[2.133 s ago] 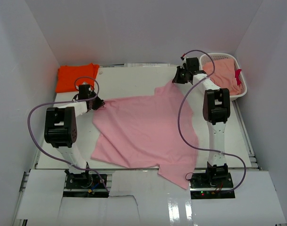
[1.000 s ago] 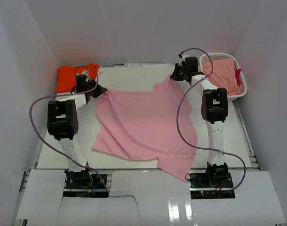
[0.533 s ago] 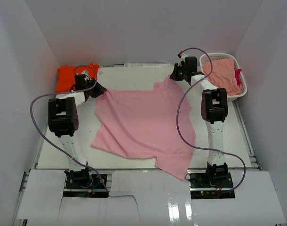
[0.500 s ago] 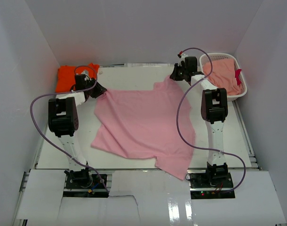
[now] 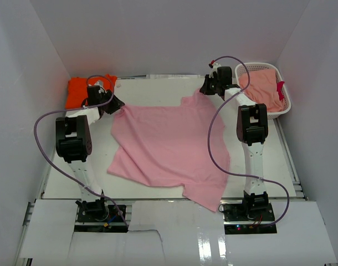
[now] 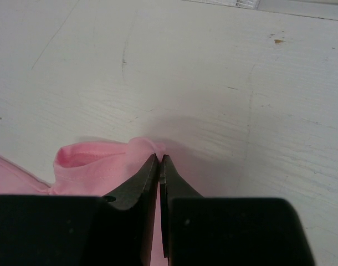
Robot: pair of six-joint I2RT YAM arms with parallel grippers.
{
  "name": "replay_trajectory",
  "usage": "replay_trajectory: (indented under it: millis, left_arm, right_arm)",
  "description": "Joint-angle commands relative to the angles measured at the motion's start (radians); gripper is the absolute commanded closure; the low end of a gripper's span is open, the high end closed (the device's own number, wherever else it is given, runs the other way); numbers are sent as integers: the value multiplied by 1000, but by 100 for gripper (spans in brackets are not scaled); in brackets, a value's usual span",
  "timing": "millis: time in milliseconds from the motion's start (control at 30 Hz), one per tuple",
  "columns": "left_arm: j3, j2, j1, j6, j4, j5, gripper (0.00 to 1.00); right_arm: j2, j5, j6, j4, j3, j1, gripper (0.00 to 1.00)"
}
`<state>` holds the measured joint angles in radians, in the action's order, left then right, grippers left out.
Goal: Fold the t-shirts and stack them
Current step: Flatten out the tshirt
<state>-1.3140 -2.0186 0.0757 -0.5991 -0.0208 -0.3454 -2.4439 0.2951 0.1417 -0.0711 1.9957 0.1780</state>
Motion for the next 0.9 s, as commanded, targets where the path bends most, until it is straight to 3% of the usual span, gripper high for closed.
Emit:
replay_trajectory:
  millis: [0,233,433,867]
  left_arm:
    - [-44,121,3,48,4,54,52]
    - [102,277,-1,56,-202,20,52]
    - [61,245,-1,-19,-84,-182,54]
    - [98,152,-4,-189,-31,-383,55]
  right_arm:
    - [-3,12,-22,34,32,3,92]
    - [2,13,-19,28,38,5,92]
    - [3,4,-21,17,44,5,92]
    - [13,7,-17,16,40,5,92]
